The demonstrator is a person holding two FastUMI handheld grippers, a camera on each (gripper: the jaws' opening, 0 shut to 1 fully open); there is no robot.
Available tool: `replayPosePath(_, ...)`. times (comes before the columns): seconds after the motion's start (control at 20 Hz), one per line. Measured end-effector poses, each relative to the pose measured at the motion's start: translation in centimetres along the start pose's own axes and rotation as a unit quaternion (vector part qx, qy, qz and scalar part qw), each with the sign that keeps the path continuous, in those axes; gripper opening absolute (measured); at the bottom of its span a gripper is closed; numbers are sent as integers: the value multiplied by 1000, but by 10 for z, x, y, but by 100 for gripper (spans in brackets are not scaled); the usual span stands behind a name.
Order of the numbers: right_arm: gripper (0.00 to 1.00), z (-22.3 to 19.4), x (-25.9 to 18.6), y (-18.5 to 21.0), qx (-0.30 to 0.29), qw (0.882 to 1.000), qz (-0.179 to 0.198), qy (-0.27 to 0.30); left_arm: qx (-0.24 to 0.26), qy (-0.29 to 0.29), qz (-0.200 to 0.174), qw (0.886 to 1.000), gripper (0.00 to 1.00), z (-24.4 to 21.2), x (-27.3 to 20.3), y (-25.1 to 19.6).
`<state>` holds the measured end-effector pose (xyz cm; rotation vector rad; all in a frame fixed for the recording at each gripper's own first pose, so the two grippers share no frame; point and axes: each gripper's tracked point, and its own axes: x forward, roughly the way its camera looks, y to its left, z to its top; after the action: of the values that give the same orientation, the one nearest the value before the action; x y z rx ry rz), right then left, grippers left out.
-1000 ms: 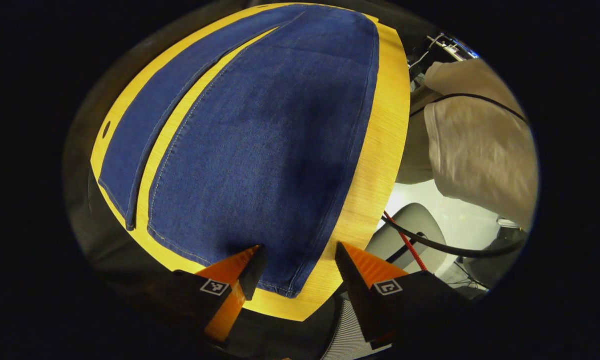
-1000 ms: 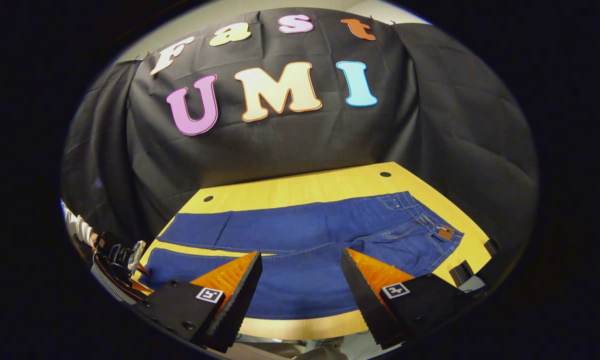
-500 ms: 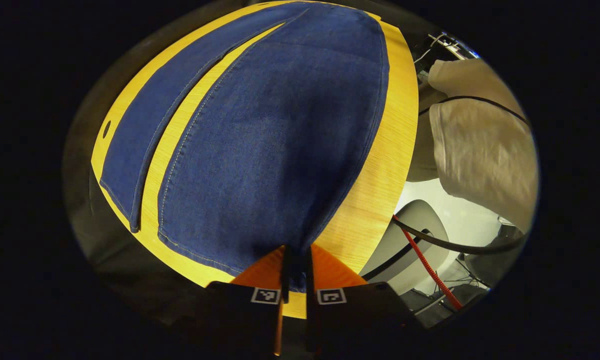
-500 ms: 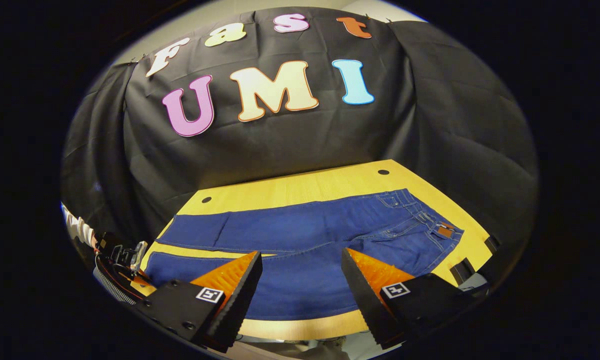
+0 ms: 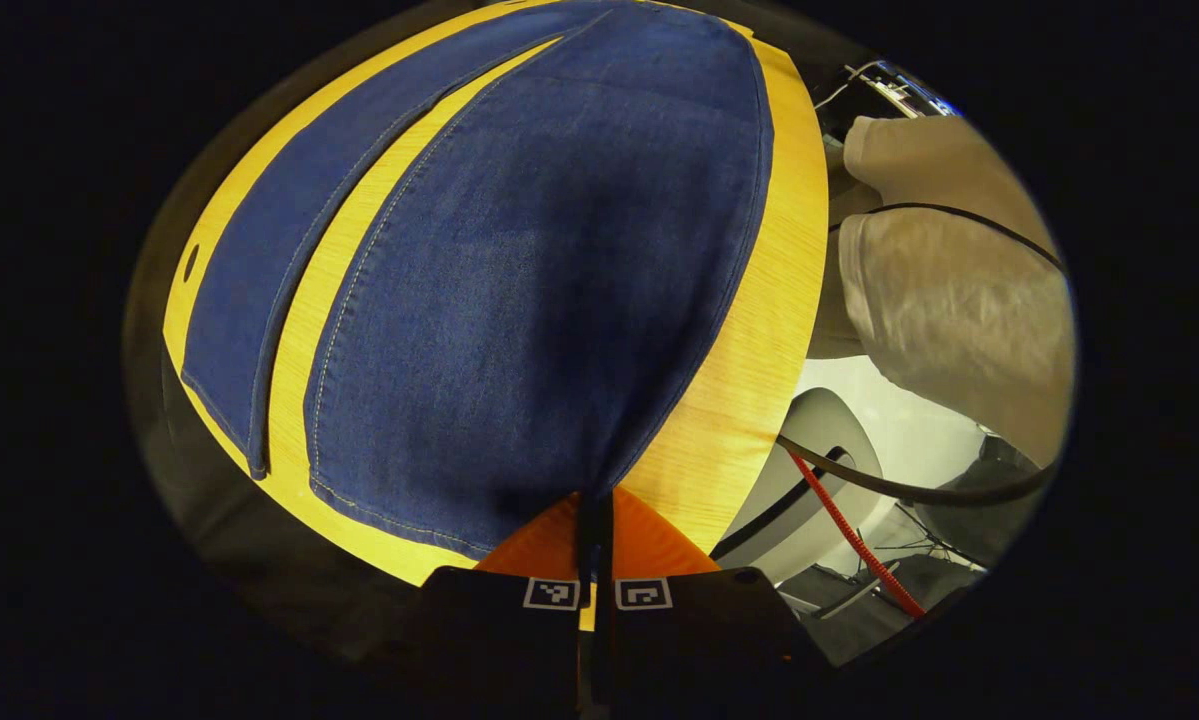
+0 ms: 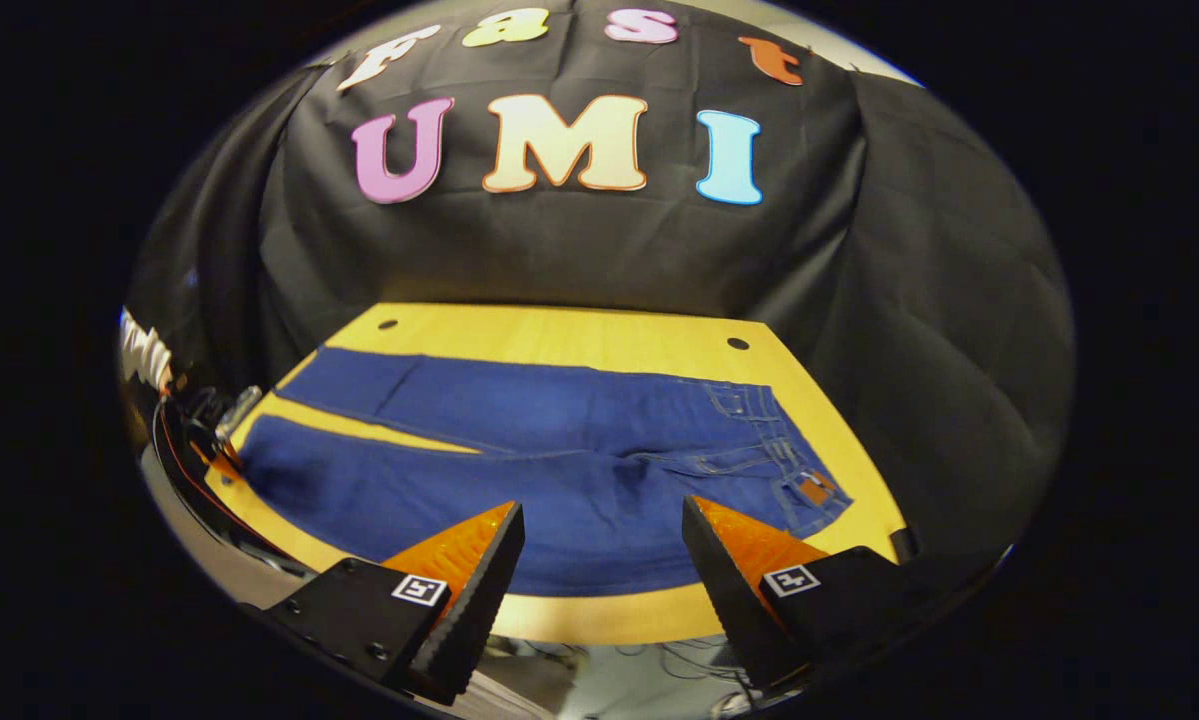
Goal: Grasp the waist and the cuffs of the jeans and fold them to make the two legs overlap; first hold the waist and fold one-third of the jeans toward the cuffs, then hold the cuffs and fold the remaining one-third in the same direction to finish folding.
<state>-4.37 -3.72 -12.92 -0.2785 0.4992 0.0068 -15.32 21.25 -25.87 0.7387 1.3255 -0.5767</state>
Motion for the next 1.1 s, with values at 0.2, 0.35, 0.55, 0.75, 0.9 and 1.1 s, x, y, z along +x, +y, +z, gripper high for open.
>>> replayPosePath(0.2,99,-17,4,-19,-73,996,30,40,-7,11,-11,1000,0,-1,1,1)
replayPosePath(0.35,99,-32,23,-35,-135,985,65,89,-16,20,-10,1000,0,-2,2,2)
replayPosePath(0.55,99,-57,52,-66,-235,951,120,161,-36,42,4,998,0,1,1,3)
replayPosePath(0.75,100,-77,80,-95,-319,900,172,240,-51,74,20,996,0,0,2,3)
replayPosePath(0.9,99,-93,101,-117,-382,858,199,280,-68,90,24,993,0,0,2,2)
replayPosePath(1.1,100,-116,116,-130,-462,792,236,323,-85,111,23,990,0,0,2,2)
